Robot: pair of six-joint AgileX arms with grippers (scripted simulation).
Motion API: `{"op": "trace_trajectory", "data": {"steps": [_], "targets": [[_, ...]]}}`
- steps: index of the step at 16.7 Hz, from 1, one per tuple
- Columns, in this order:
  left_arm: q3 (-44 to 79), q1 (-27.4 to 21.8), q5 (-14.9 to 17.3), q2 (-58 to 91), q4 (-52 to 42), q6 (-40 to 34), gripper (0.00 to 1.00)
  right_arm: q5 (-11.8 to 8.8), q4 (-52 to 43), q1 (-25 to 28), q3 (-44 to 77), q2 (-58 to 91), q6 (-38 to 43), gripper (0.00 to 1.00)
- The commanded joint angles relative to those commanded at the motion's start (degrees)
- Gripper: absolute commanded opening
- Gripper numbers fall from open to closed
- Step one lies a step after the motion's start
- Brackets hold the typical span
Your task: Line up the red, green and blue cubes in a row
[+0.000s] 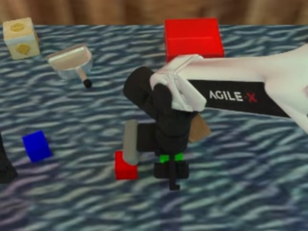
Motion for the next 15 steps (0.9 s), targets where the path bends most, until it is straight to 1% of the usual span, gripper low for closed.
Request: {"op": "trace_trajectory", "data": {"steps": [12,13,15], "targets": [[0.0,0.0,0.0,0.0,0.0,0.0,1.0,0.0,0.0,0.0,0.0,0.0,0.0,0.98],[0.0,0.0,0.0,0.0,0.0,0.0,1.0,0.0,0.0,0.0,0.0,0.0,0.0,1.0],[0.0,0.0,0.0,0.0,0.0,0.0,1.0,0.0,0.0,0.0,0.0,0.0,0.0,1.0]]}}
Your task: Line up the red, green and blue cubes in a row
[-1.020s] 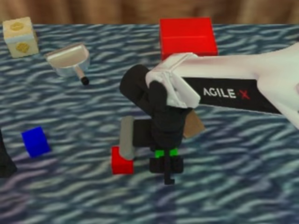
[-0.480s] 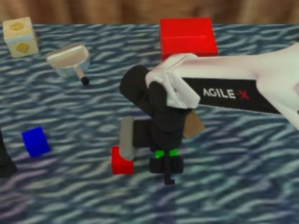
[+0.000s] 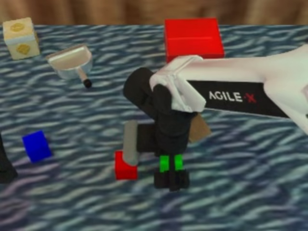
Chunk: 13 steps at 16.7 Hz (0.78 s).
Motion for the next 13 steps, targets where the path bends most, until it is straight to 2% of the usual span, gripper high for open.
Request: {"op": "trace_trajectory", "data": {"steps": [8,13], "targets": [[0.0,0.0,0.0,0.0,0.0,0.0,1.0,-0.02,-1.0,0.19,0.89,-0.28,-0.24,1.0],[0.0,0.0,0.0,0.0,0.0,0.0,1.0,-0.09,-11.17,0.34,7.28,-3.26,-0.22,1.0]]}}
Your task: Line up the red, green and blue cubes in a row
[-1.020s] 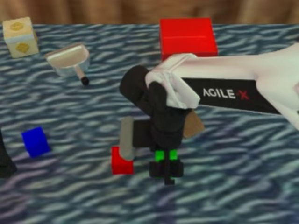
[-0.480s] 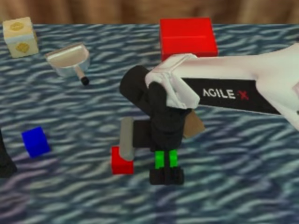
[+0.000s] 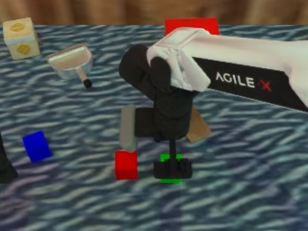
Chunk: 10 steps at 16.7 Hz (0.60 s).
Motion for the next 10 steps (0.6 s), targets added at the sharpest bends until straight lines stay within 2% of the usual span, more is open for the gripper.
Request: {"op": "trace_trajectory", "data": {"steps": [5,10], "targets": [[0.0,0.0,0.0,0.0,0.0,0.0,1.0,0.04,-2.4,0.02,1.83,-1.23,0.03,1.0],[2.74,-0.31,0.15,2.96,-1.94,2.13,1.0,-0.35,0.12,-1.54,-0.8,-4.35,0.94,1.0]]}}
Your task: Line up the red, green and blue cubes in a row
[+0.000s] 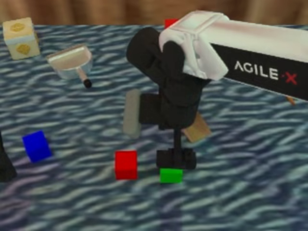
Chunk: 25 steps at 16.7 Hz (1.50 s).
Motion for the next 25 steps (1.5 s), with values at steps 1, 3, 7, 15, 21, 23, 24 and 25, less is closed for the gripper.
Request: {"op": "trace_trajectory", "data": {"steps": [1,3,7,15,21,23,24,25], "targets": [[1.67,-0.15,0.05,1.89,-1.18,1.3,1.0,-0.23,1.56,-0.97,-1.73,-2.26,0.68,1.0],[6.32,-0.48,0.1,7.5,-4.51,4.94,1.0,-0.78,5.6,-3.59,-6.43,-8.5,2.64,1.0],[18.36,-1.18,0.04,24.58,-13.43,14.56,1.0,-1.99,16.16,-10.99,-20.51,-27.58,8.74,1.0],[45.75,-2.99,-0.25,68.87,-35.14,37.31,1.0,-2.82,40.76,-29.01,-61.49,-77.27,26.31,1.0],[63.09,-4.24,-0.27,93.51,-48.22,51.22,1.0,-1.15,55.91,-38.63,-87.16,-106.15,37.17,1.0],[67.26,-4.52,-0.23,99.33,-51.03,54.38,1.0,-0.44,59.8,-40.71,-92.96,-113.05,39.76,1.0],[69.03,-4.63,-0.2,101.71,-52.17,55.7,1.0,-0.12,61.4,-41.51,-95.27,-115.88,40.82,1.0],[70.48,-4.74,-0.16,103.57,-53.09,56.78,1.0,0.16,62.74,-42.16,-97.12,-118.19,41.7,1.0]]}}
